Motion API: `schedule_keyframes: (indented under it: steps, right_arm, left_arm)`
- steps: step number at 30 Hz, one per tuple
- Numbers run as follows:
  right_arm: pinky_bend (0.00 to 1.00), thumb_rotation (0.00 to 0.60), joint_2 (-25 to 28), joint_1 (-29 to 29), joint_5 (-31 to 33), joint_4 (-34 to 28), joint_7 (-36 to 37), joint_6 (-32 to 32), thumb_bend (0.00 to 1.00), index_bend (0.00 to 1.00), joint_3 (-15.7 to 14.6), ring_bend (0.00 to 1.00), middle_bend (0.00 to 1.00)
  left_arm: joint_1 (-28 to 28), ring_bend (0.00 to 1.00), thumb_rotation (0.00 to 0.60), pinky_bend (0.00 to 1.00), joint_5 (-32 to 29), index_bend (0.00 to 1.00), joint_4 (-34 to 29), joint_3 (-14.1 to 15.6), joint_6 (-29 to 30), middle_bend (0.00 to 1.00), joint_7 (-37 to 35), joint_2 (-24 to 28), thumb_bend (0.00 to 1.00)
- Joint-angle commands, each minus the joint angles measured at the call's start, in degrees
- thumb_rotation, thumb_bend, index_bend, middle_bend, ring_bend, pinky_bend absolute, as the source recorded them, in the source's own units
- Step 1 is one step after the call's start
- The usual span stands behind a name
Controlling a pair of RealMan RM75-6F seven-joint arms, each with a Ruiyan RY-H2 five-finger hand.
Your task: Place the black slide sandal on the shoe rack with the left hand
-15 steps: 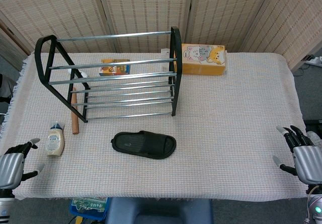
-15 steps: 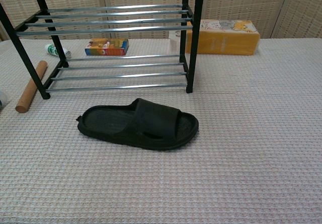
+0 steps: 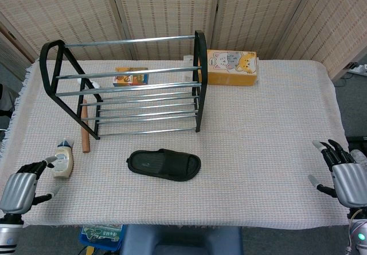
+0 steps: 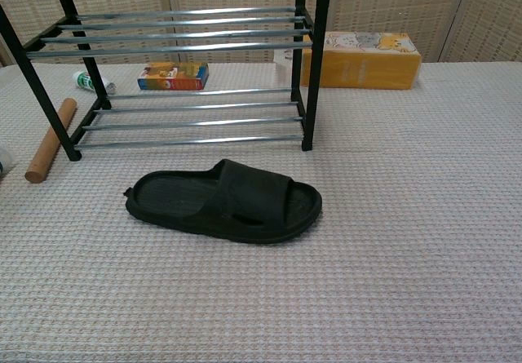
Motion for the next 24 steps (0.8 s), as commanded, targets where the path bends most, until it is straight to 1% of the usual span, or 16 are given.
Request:
schedule_keyframes:
  steps: [1, 6, 9, 11, 13, 17, 19, 22, 24]
  right_arm:
    - [0.25, 0.6, 0.2, 0.4, -0.4, 0.1, 0.2, -0.1, 0.23, 0.1, 0.3, 0.13, 0.17]
    - [0.25, 0.6, 0.4, 1.3, -1.3, 0.1, 0.5, -0.2, 0.23, 0.1, 1.0, 0.13, 0.17]
    - [0.25, 0.6, 0.5, 1.7, -1.7, 0.0, 0.5, -0.4, 0.23, 0.1, 1.2, 0.13, 0.17]
    - [0.25, 0.6, 0.6, 2.0, -1.9, -0.1, 0.5, -0.5, 0.23, 0.1, 1.3, 0.13, 0.17]
    - [0.25, 0.6, 0.7, 2.1, -2.1, -0.2, 0.5, -0.6, 0.23, 0.1, 1.4, 0.13, 0.17]
    - [0.25, 0.6, 0.6, 2.2, -2.1, -0.3, 0.6, -0.6, 0.23, 0.1, 1.5, 0.13, 0.17]
    - [0.25, 0.6, 0.6, 2.1, -2.0, -0.3, 0.6, -0.5, 0.23, 0.1, 1.5, 0.13, 0.17]
    - [0.25, 0.6, 0.6, 1.9, -1.9, -0.2, 0.6, -0.1, 0.23, 0.1, 1.6, 0.13, 0.17]
    - [0.25, 0.6, 0.6, 1.8, -1.8, -0.1, 0.7, 0.1, 0.23, 0.1, 1.6, 0.13, 0.17]
  left_arm:
    - [-2.5, 0.36, 0.6, 0.37, 3.8, 0.25, -0.9, 0.3, -2.6, 0.39, -3.5, 0.7, 0.25]
    - [-8.0, 0.36, 0.6, 0.37, 7.8, 0.25, -1.2, -0.2, -8.6, 0.39, -5.5, 0.5, 0.25]
    - [-11.4, 0.31, 0.6, 0.37, 8.6, 0.24, -1.1, -0.8, -12.9, 0.35, -6.6, -0.3, 0.25]
    - [-14.3, 0.28, 0.6, 0.37, 8.3, 0.22, -0.9, -1.3, -16.9, 0.32, -7.4, -1.1, 0.25]
    - [-17.3, 0.23, 0.6, 0.35, 7.5, 0.19, -0.5, -1.9, -21.6, 0.28, -8.3, -1.9, 0.25]
    - [-22.6, 0.18, 0.6, 0.32, 4.7, 0.15, 2.0, -3.4, -29.4, 0.22, -9.8, -4.4, 0.25]
    - [-25.1, 0.14, 0.6, 0.31, 2.9, 0.1, 3.2, -3.9, -33.7, 0.18, -9.2, -5.3, 0.25]
    - [-27.8, 0.09, 0.6, 0.29, 0.2, 0.03, 4.9, -4.8, -37.8, 0.12, -8.0, -6.7, 0.25]
    - [-29.0, 0.08, 0.6, 0.28, -1.5, 0.01, 6.3, -5.4, -39.6, 0.11, -7.5, -7.7, 0.25]
